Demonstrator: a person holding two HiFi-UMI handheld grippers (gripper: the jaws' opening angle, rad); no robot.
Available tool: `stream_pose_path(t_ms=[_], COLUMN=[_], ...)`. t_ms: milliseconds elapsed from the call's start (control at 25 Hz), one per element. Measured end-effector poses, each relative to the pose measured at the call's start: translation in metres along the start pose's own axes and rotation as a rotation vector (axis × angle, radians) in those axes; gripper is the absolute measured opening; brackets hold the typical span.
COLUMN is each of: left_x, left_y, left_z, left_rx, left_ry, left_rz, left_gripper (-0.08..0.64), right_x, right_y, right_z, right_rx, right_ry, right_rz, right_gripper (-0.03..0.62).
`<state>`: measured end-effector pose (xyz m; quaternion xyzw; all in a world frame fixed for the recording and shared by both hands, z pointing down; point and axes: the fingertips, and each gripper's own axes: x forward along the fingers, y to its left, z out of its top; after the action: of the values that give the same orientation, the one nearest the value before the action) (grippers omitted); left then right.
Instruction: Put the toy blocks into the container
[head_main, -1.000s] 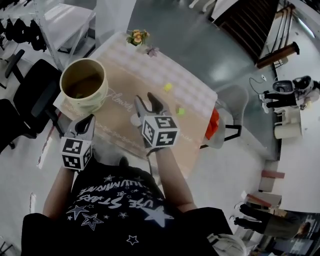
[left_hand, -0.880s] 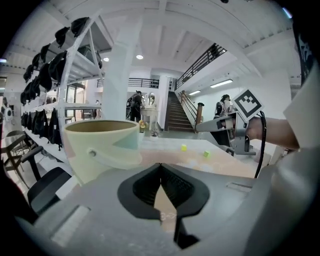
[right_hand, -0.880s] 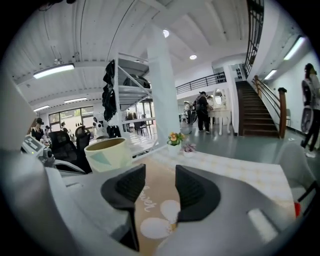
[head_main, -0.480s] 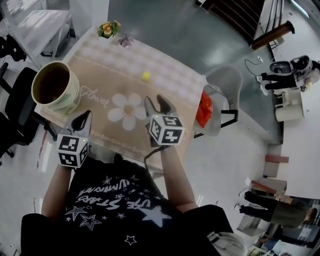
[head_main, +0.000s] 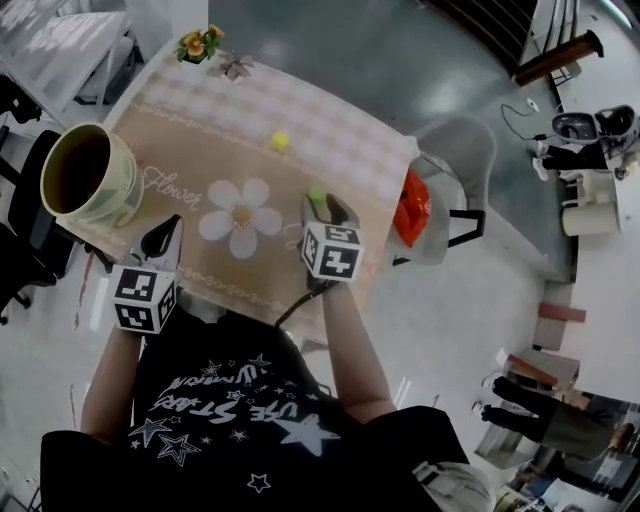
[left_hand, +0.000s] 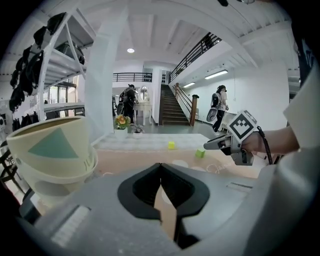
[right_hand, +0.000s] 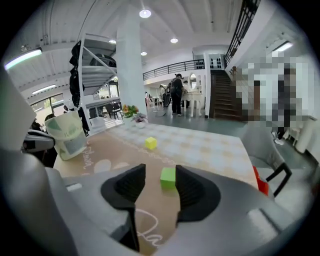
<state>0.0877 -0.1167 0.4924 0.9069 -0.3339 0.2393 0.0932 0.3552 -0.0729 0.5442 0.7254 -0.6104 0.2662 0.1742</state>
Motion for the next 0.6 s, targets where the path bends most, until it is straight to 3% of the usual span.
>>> stream_pose_path(t_ms=[600], left_x=[0.013], left_y=[-0.003], left_z=[-0.008], left_rx=[-0.035], left_ry=[0.047], left_rz=[0.006], left_gripper=[0.01], right_x=[0.043], right_y=[-0.015], right_z=[-0.03], right_rx=[-0.036], right_ry=[0.138], right_rz=[-0.053], right_gripper=[0.192])
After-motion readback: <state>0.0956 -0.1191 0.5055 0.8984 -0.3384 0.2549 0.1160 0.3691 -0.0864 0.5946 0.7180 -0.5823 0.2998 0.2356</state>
